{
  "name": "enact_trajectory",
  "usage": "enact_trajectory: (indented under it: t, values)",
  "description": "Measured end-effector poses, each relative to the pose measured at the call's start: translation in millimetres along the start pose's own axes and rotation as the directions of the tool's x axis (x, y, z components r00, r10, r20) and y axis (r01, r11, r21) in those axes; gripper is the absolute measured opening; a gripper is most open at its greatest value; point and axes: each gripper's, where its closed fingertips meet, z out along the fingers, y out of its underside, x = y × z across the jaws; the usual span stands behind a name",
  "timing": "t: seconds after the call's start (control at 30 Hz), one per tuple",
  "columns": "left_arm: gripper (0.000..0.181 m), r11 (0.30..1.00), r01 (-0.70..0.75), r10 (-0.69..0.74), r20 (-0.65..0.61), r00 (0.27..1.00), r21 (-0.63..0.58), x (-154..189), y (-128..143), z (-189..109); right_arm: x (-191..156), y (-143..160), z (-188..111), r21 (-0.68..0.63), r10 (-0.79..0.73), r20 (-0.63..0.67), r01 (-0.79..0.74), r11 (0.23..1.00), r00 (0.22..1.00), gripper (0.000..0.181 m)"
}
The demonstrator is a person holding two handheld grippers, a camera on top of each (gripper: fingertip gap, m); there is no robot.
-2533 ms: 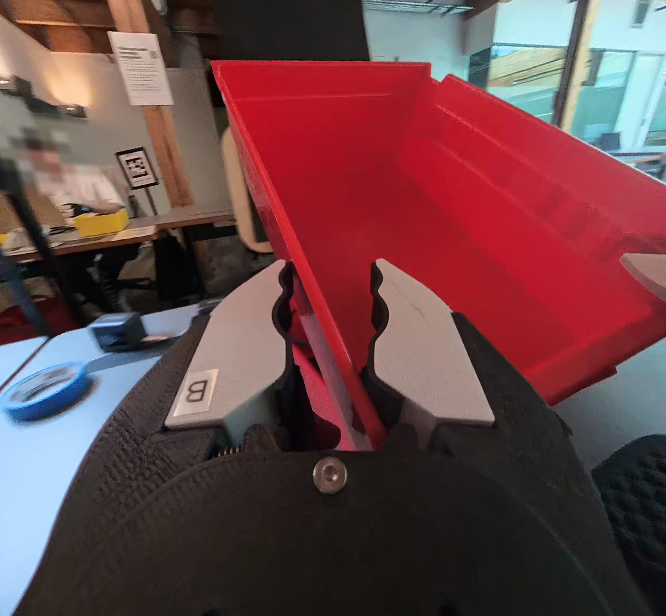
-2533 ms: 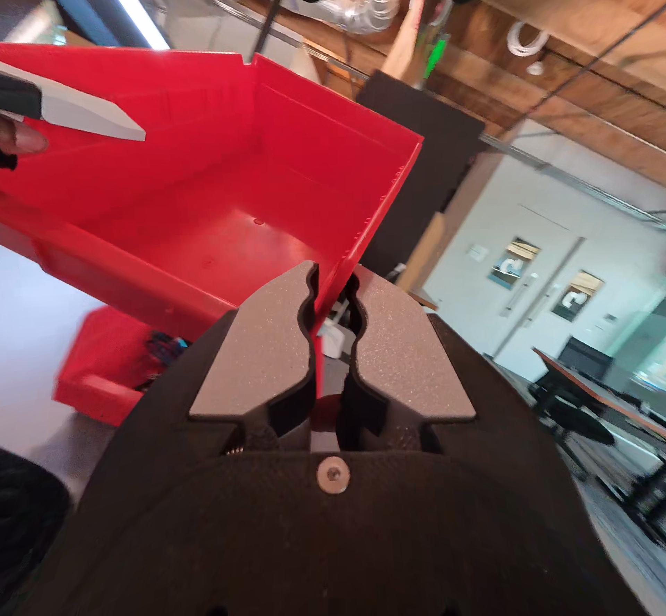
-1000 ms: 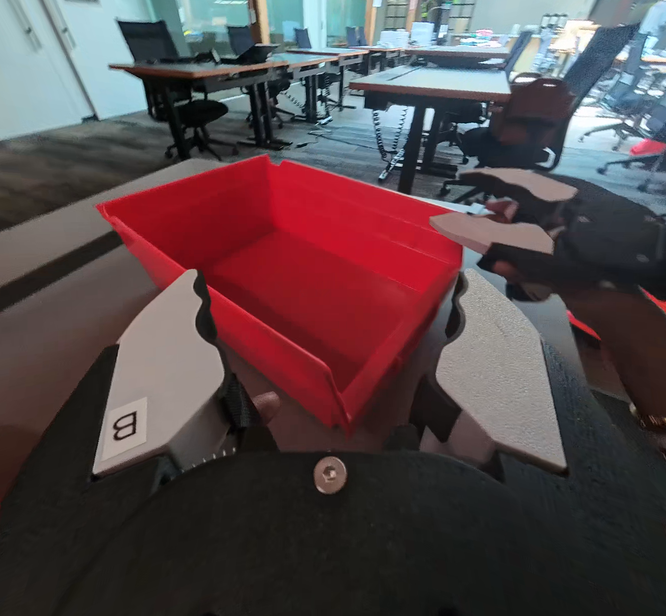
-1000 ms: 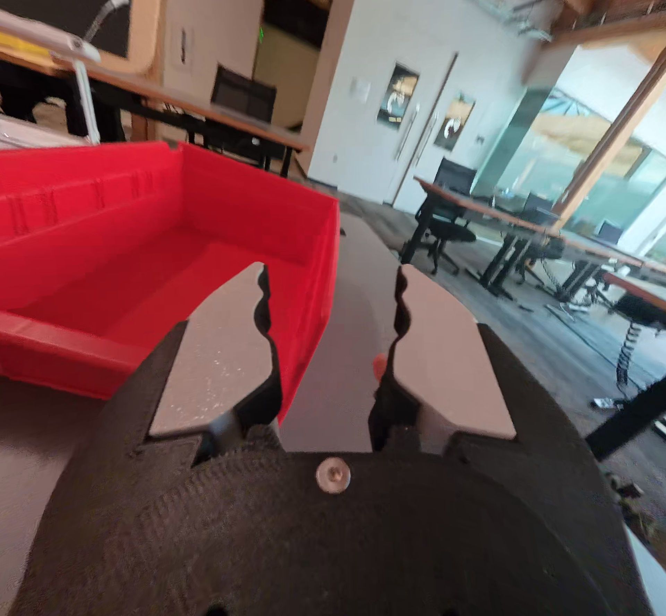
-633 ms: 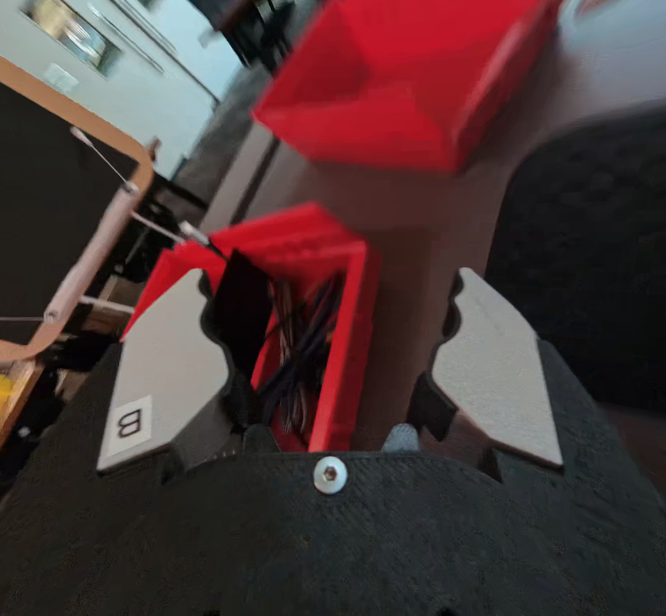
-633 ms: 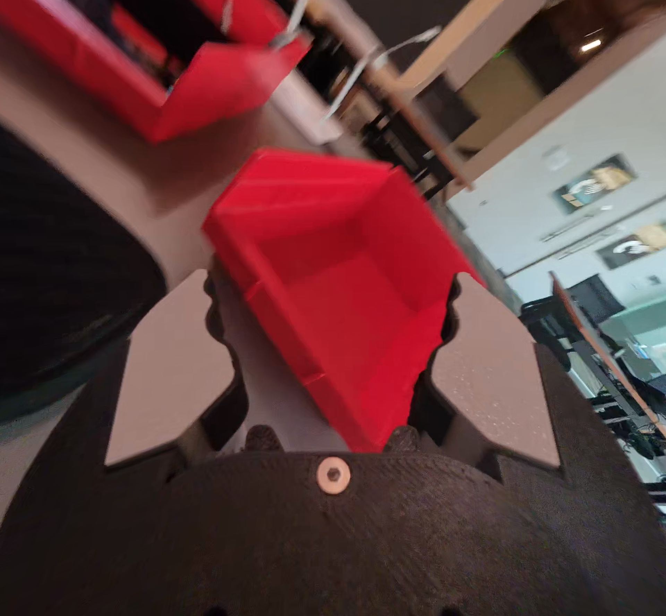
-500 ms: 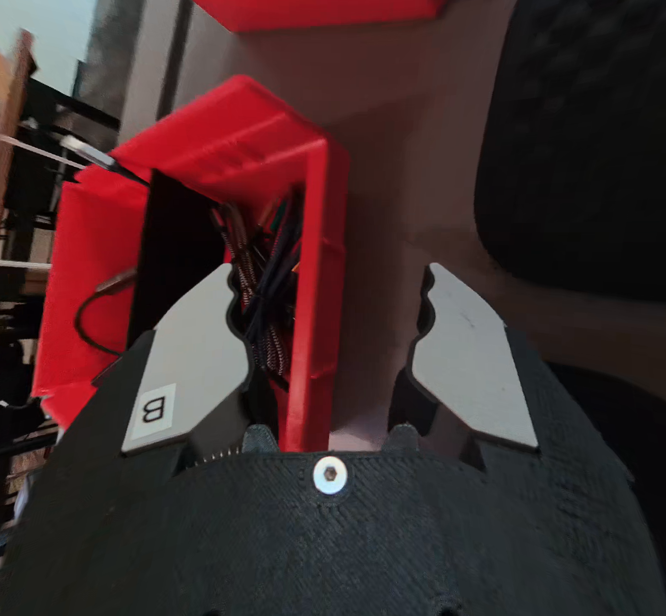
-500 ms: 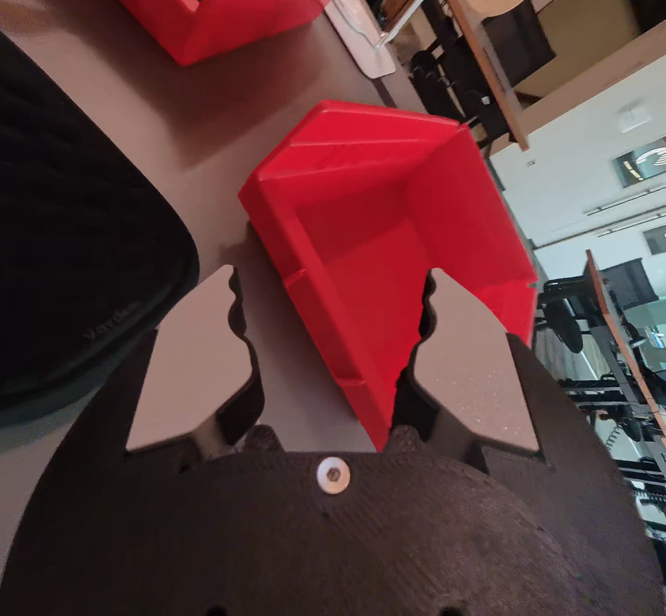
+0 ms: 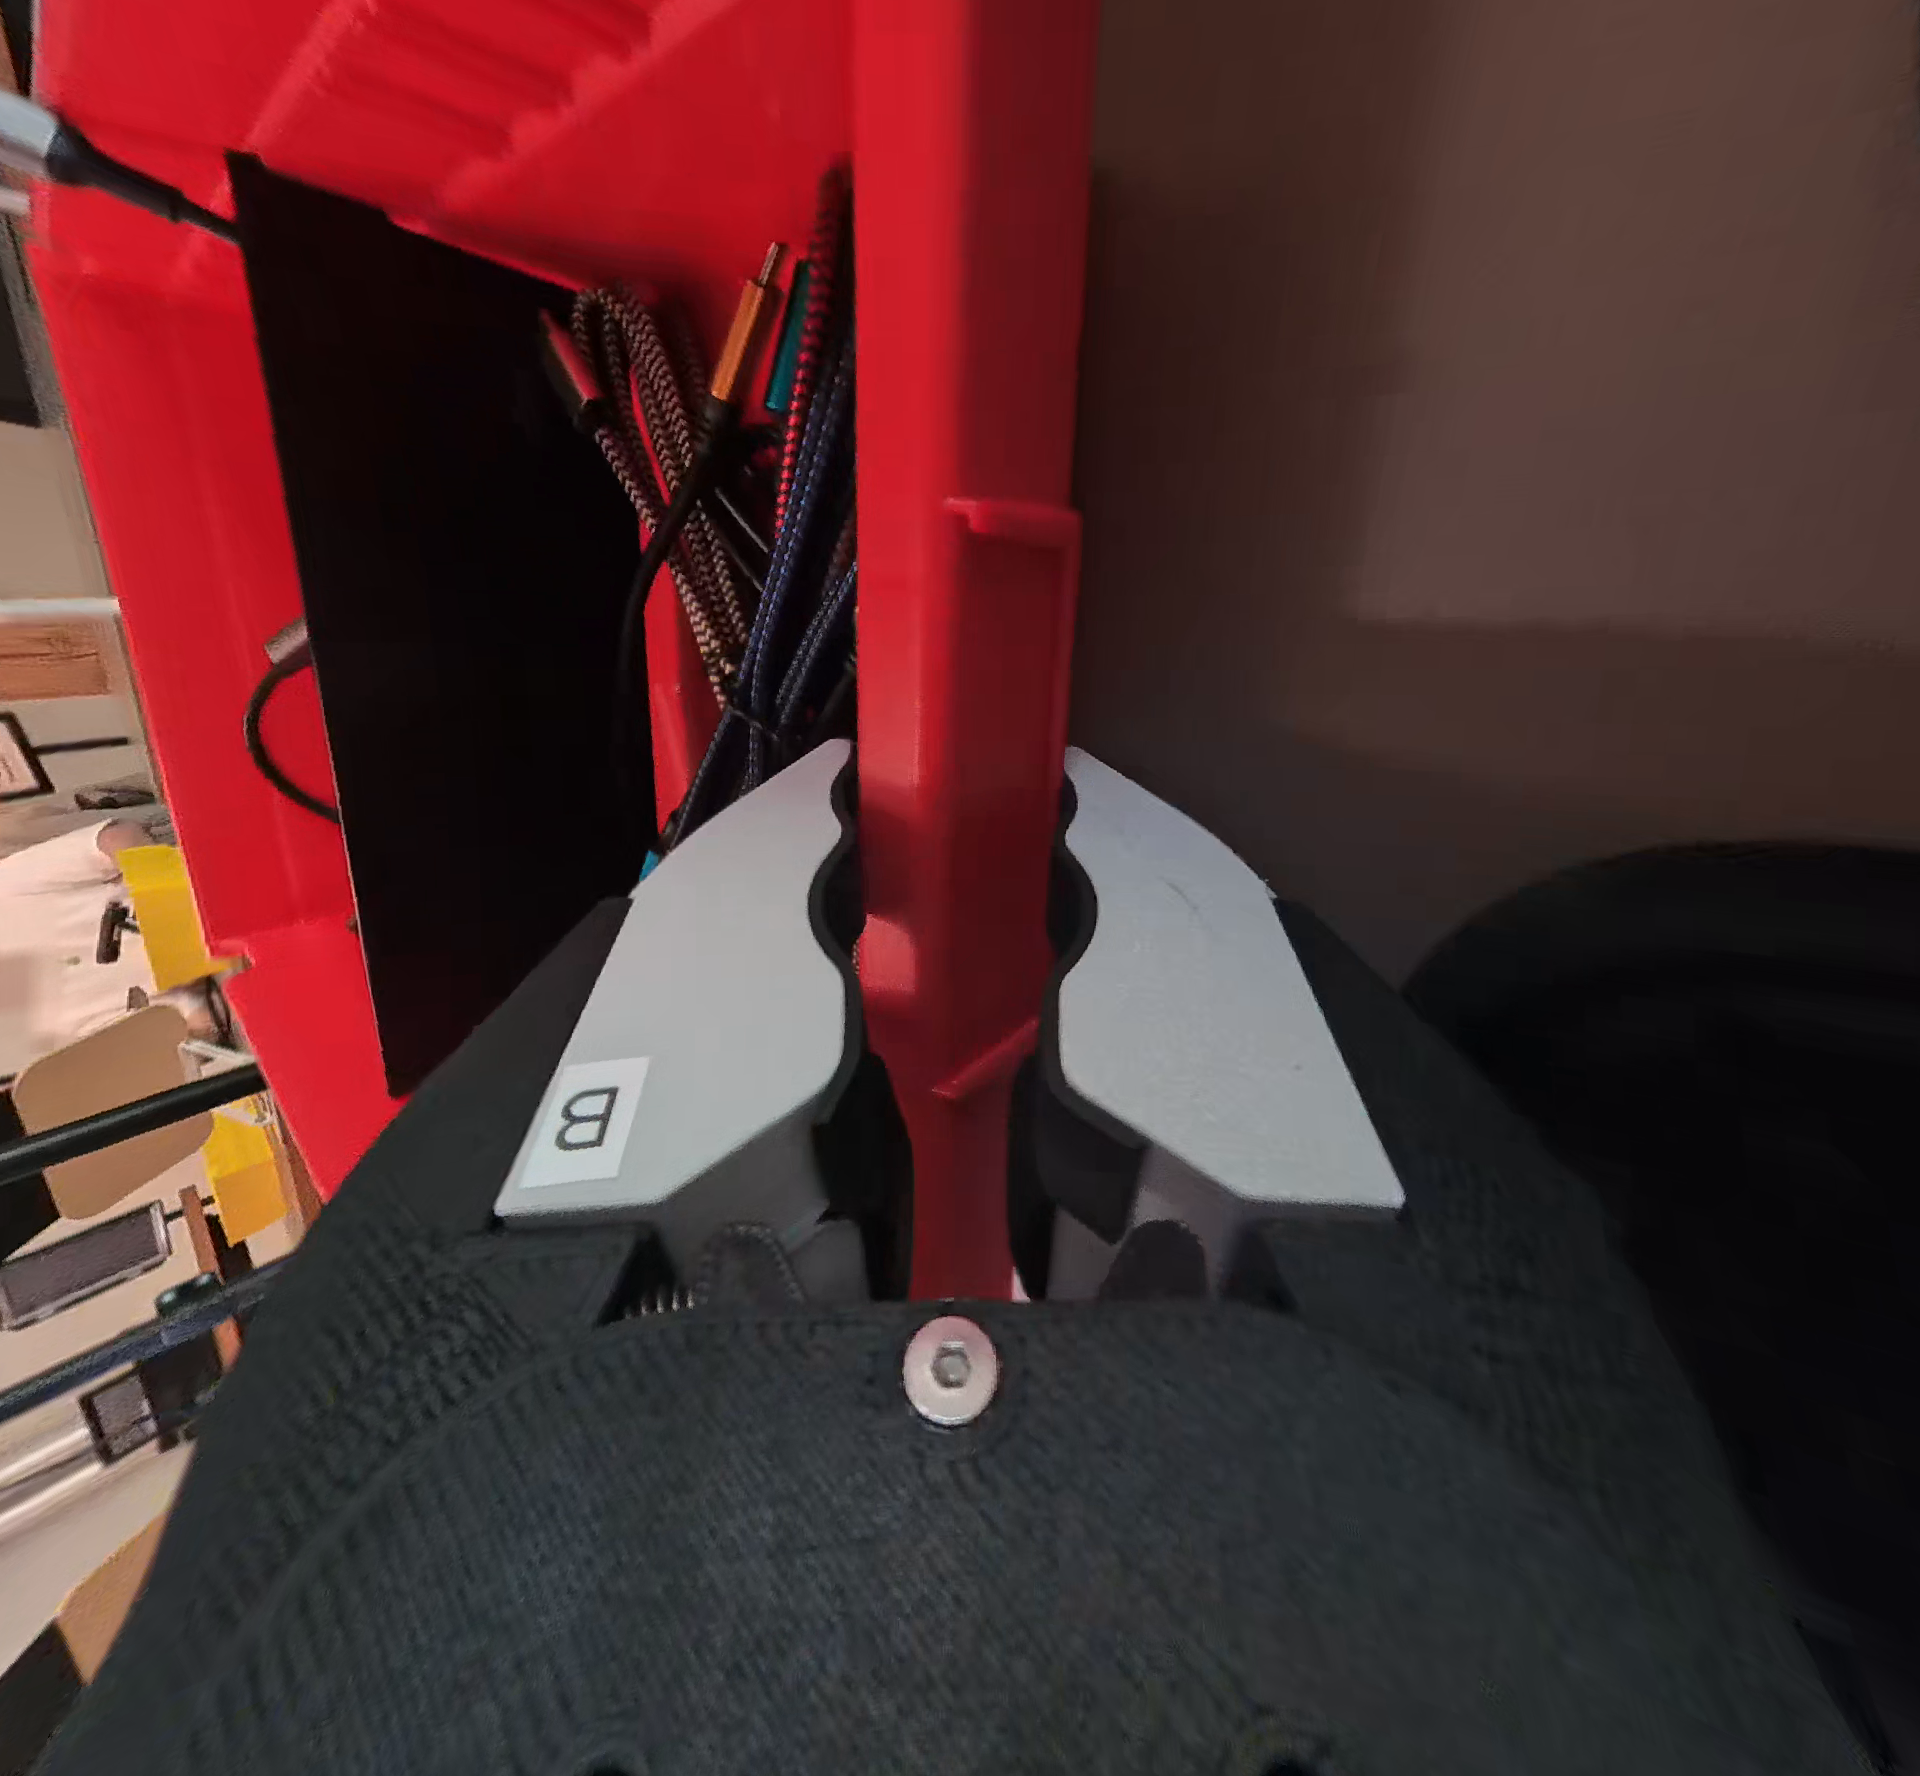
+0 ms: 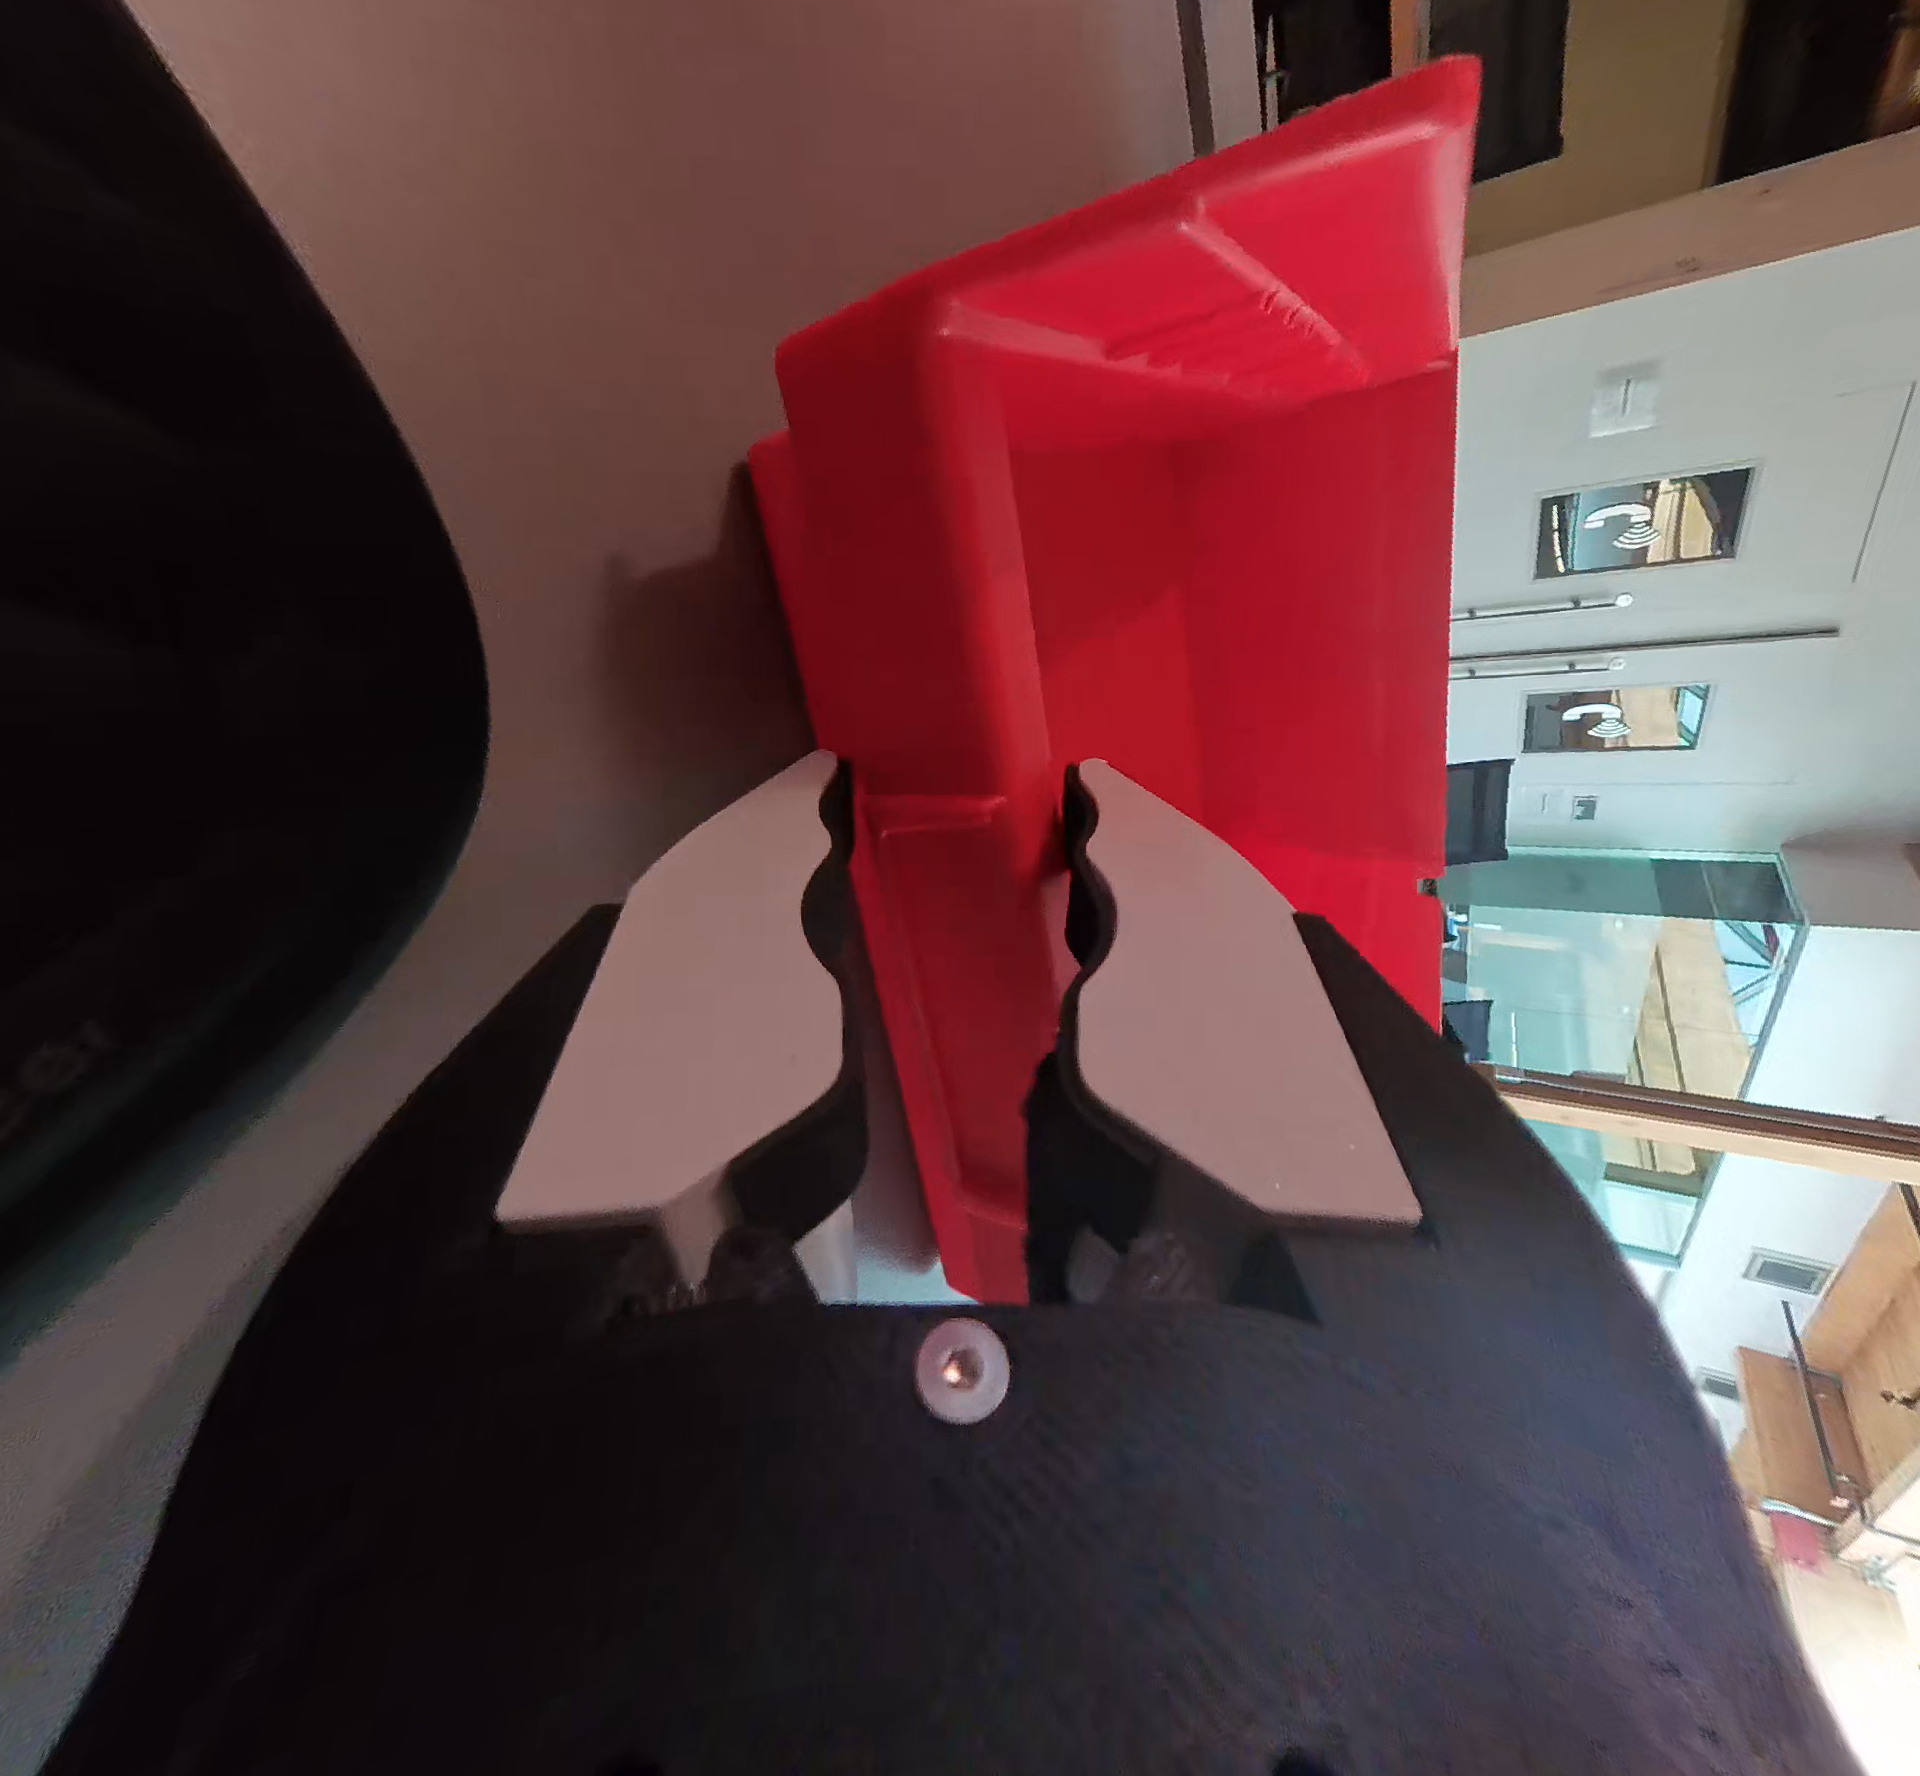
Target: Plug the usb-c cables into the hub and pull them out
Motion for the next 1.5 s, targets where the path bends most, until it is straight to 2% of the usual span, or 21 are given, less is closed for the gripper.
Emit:
enact_trajectory:
  t: [0.13, 0.53, 0.63, 0.77, 0.9, 1.03, 1.1, 1.13, 1.17, 1.2, 1.27, 1.3, 1.33, 1.4, 1.5]
  values:
    - [0.031, 0.998, 0.064, -0.064, 0.031, 0.998, -0.012, -4, 31, -8, 0, -4, 3, 0.035, -0.040, -0.024, 0.040, 0.999, 0.999, 0.038]
    - [0.032, 0.956, 0.233, -0.217, 0.106, 0.970, -0.176, 0, 156, -55, 3, 7, -1, 0.098, -0.062, -0.043, 0.066, 0.993, 0.997, 0.039]
    - [0.032, 0.946, 0.237, -0.217, 0.109, 0.970, -0.220, 4, 185, -68, 3, 17, -7, 0.115, -0.067, -0.040, 0.071, 0.991, 0.997, 0.040]
    - [0.029, 0.957, 0.146, -0.133, 0.067, 0.989, -0.252, 16, 215, -90, 5, 39, -19, 0.098, -0.022, -0.012, 0.024, 0.995, 1.000, 0.039]
    - [0.030, 0.936, 0.157, -0.157, 0.023, 0.987, -0.315, 29, 240, -109, 7, 50, -22, 0.085, 0.014, -0.014, -0.013, 0.996, 1.000, 0.040]
    - [0.031, 0.924, 0.117, -0.144, -0.047, 0.989, -0.364, 39, 251, -120, 7, 50, -22, 0.080, 0.034, -0.011, -0.033, 0.996, 0.999, 0.041]
    - [0.035, 0.931, 0.145, -0.169, -0.045, 0.985, -0.336, 39, 249, -121, 8, 51, -22, 0.070, 0.069, -0.015, -0.068, 0.995, 0.997, 0.045]
    - [0.046, 0.944, 0.169, -0.188, -0.038, 0.982, -0.282, 38, 242, -121, 10, 50, -22, 0.081, 0.104, -0.016, -0.103, 0.991, 0.994, 0.052]
    - [0.065, 0.956, 0.204, -0.219, -0.048, 0.975, -0.209, 37, 232, -122, 11, 46, -24, 0.114, 0.149, -0.006, -0.147, 0.983, 0.989, 0.060]
    - [0.095, 0.956, 0.255, -0.265, -0.058, 0.963, -0.144, 36, 222, -125, 13, 41, -27, 0.156, 0.199, 0.011, -0.199, 0.968, 0.980, 0.063]
    - [0.130, 0.931, 0.353, -0.361, -0.095, 0.928, -0.088, 34, 210, -131, 18, 29, -37, 0.239, 0.288, 0.055, -0.293, 0.926, 0.956, 0.073]
    - [0.143, 0.919, 0.388, -0.394, -0.108, 0.913, -0.077, 34, 205, -134, 22, 23, -42, 0.284, 0.331, 0.076, -0.339, 0.897, 0.941, 0.077]
    - [0.144, 0.911, 0.407, -0.411, -0.106, 0.905, -0.060, 31, 201, -137, 29, 15, -48, 0.347, 0.383, 0.099, -0.393, 0.852, 0.918, 0.083]
    - [0.144, 0.909, 0.416, -0.414, -0.071, 0.907, 0.012, 20, 189, -140, 50, -5, -65, 0.497, 0.494, 0.143, -0.494, 0.713, 0.857, 0.102]
    - [0.144, 0.902, 0.426, -0.423, -0.052, 0.905, 0.067, 11, 176, -150, 82, -23, -89, 0.615, 0.628, 0.219, -0.605, 0.505, 0.747, 0.144]
